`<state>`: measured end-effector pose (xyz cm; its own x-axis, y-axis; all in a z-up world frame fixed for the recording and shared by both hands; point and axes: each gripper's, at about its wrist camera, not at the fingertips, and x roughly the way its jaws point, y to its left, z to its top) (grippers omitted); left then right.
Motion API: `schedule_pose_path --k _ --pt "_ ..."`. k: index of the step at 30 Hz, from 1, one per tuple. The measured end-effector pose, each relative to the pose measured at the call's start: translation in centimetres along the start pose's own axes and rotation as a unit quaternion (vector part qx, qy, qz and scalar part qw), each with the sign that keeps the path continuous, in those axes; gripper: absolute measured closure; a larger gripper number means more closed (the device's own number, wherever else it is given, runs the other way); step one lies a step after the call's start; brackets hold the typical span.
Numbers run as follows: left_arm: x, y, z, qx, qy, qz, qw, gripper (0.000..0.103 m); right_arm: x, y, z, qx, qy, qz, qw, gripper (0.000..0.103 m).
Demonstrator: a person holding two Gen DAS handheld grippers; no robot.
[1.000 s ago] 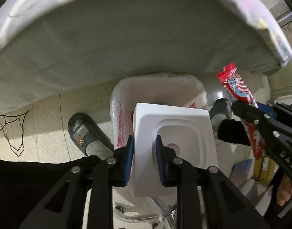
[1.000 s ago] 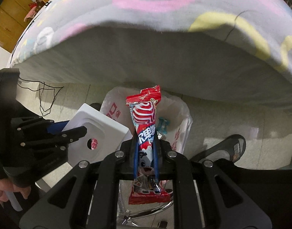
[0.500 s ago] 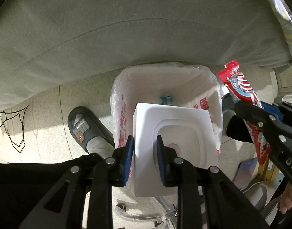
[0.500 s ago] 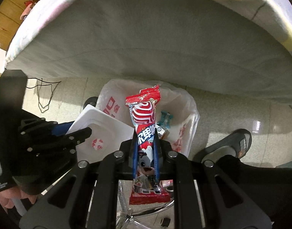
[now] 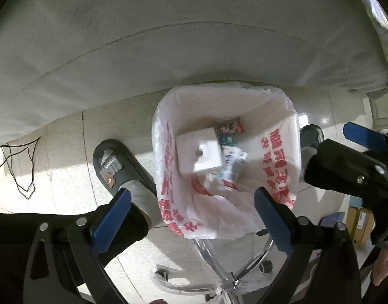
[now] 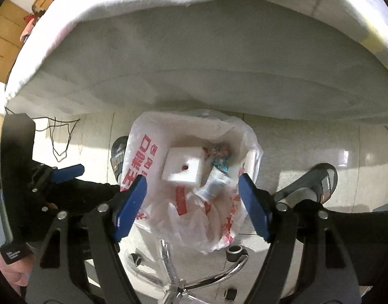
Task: Collect trash
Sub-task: 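Open both tools over the white bag to drop wrapper and tray, then raise both tools from the bag and move back over the bed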
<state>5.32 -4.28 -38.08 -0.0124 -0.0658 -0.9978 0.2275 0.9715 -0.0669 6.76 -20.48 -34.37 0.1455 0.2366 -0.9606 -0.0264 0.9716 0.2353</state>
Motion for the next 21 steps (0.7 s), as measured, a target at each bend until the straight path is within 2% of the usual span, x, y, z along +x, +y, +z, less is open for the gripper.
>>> schedule_pose_path --k 21 --pt "-0.91 0.61 -0.06 -0.014 -0.022 0.012 0.9996 0.008 -0.91 -0.22 -0.47 0.013 -0.013 0.0 1.0 0.028"
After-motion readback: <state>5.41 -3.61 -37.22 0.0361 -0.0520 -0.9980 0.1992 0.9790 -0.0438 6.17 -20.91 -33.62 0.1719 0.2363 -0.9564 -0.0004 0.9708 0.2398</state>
